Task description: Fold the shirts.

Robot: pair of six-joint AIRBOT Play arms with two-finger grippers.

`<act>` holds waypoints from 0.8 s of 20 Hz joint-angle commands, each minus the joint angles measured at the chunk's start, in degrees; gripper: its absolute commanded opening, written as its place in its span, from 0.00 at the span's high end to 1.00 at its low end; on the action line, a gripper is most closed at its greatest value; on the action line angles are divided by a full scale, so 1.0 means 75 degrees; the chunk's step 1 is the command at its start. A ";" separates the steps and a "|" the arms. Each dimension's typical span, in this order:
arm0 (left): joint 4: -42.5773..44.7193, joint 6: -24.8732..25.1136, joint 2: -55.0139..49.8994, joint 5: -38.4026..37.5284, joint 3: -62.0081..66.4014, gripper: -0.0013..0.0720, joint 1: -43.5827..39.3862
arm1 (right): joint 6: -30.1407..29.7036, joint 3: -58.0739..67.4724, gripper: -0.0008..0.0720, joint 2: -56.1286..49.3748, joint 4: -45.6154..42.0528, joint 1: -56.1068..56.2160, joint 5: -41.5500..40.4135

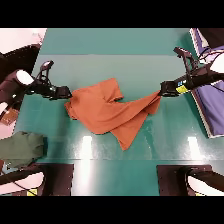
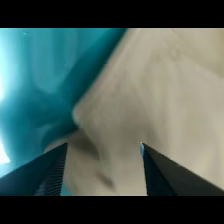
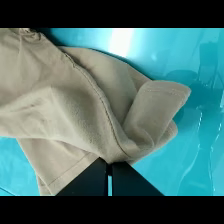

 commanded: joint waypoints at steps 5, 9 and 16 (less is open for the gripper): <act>-0.1437 0.0647 -0.1070 0.0533 0.0160 0.52 0.0163 | 0.0003 -0.0003 0.97 -0.0006 0.0003 0.0009 -0.0294; -0.1361 0.0638 -0.1017 -0.0344 0.1160 0.95 0.0294 | -0.0006 0.0216 0.97 0.0000 -0.0076 0.0006 -0.0289; -0.0950 0.0638 0.1990 -0.0562 0.3614 0.95 0.0947 | -0.0321 0.3217 0.97 0.0376 -0.0079 -0.0469 0.0073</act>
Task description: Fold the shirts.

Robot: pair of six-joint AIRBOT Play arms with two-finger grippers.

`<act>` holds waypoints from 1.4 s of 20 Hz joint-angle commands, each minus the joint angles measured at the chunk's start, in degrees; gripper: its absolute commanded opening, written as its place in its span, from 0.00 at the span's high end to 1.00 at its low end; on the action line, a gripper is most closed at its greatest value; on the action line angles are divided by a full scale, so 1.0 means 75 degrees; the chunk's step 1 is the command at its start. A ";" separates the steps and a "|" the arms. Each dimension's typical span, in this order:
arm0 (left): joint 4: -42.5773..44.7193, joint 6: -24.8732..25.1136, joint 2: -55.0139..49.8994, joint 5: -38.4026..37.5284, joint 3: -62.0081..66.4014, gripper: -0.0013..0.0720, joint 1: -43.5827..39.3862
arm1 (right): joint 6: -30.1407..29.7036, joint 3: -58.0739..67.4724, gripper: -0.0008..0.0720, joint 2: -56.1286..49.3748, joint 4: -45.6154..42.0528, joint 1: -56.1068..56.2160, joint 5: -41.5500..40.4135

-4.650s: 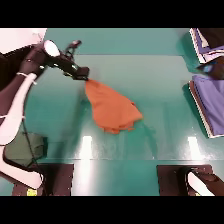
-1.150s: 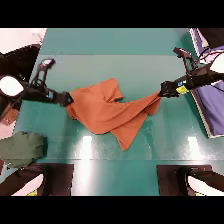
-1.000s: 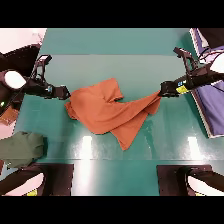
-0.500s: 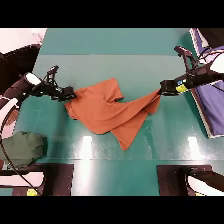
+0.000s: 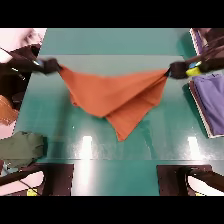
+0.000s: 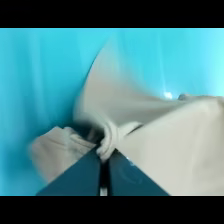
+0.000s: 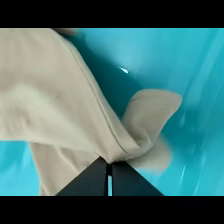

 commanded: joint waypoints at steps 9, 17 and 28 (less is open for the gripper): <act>0.0766 -0.0720 0.3908 -0.0213 0.3867 0.95 0.0425 | -0.0105 0.3448 0.97 0.2279 -0.0009 -0.1740 0.0516; 0.0758 -0.1000 0.3430 -0.0734 0.4398 0.95 0.0425 | -0.0114 0.3448 0.97 0.2328 0.0026 -0.2550 0.0918; 0.0726 -0.0752 -0.0157 -0.1303 0.0236 0.95 0.0294 | -0.0466 0.1617 0.97 -0.2250 0.0012 -0.1332 0.0408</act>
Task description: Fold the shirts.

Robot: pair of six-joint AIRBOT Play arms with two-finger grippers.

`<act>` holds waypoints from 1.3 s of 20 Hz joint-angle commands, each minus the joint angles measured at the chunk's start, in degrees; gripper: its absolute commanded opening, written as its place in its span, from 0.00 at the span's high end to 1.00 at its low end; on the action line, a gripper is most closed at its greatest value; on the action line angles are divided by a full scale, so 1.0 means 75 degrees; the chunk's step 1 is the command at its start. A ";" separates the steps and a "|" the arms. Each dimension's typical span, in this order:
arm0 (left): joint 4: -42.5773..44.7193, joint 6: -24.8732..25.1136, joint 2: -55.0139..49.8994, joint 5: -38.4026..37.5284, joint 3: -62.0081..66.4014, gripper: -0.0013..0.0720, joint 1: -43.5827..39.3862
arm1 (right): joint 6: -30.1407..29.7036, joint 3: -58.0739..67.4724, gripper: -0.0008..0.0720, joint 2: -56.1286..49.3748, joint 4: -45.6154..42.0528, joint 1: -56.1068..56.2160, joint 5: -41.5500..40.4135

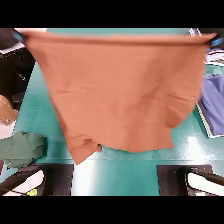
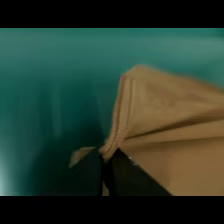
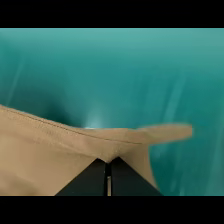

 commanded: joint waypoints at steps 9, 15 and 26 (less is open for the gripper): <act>0.0061 0.0743 -0.2463 0.0493 -0.0868 0.25 0.0344 | -0.0274 0.1131 0.44 -0.3395 0.0105 0.0411 0.0274; 0.0533 0.0874 -0.1180 -0.0629 -0.3299 0.25 0.1279 | -0.0915 -0.2037 0.46 -0.1367 0.1495 -0.0114 0.0070; 0.0650 0.0507 0.0583 0.0146 -0.7157 0.25 0.1387 | -0.1064 -0.5196 0.46 0.1003 0.1664 -0.0379 -0.1064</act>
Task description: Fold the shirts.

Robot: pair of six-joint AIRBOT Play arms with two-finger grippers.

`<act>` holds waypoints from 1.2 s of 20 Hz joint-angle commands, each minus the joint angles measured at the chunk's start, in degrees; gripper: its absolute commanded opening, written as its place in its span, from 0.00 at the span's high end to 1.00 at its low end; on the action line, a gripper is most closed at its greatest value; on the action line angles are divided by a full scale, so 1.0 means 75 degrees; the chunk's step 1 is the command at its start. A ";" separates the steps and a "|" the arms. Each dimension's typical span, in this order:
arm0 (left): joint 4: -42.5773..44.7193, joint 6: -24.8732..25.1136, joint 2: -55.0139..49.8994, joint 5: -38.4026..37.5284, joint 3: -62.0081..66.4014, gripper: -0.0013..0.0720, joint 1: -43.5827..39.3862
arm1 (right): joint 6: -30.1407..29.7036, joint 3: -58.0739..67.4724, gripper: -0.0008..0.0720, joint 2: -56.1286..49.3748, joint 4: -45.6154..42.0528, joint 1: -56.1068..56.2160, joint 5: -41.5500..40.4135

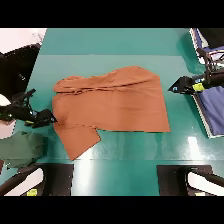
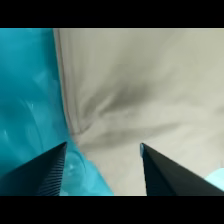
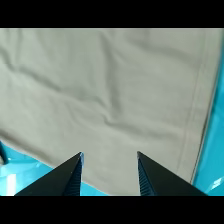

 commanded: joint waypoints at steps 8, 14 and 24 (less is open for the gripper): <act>-0.0612 -0.0172 0.0125 0.1247 -0.0892 0.62 0.0015 | -0.0052 -0.0408 0.46 0.0411 0.0012 -0.0023 -0.0140; -0.1000 0.0058 0.0350 0.1320 -0.0632 0.95 0.0017 | -0.0052 -0.1778 0.46 0.0796 -0.0058 -0.0807 -0.0085; -0.1020 0.0076 0.0909 0.1329 -0.0312 0.95 0.0017 | -0.0527 -0.5231 0.46 0.0772 0.0286 -0.3002 -0.0766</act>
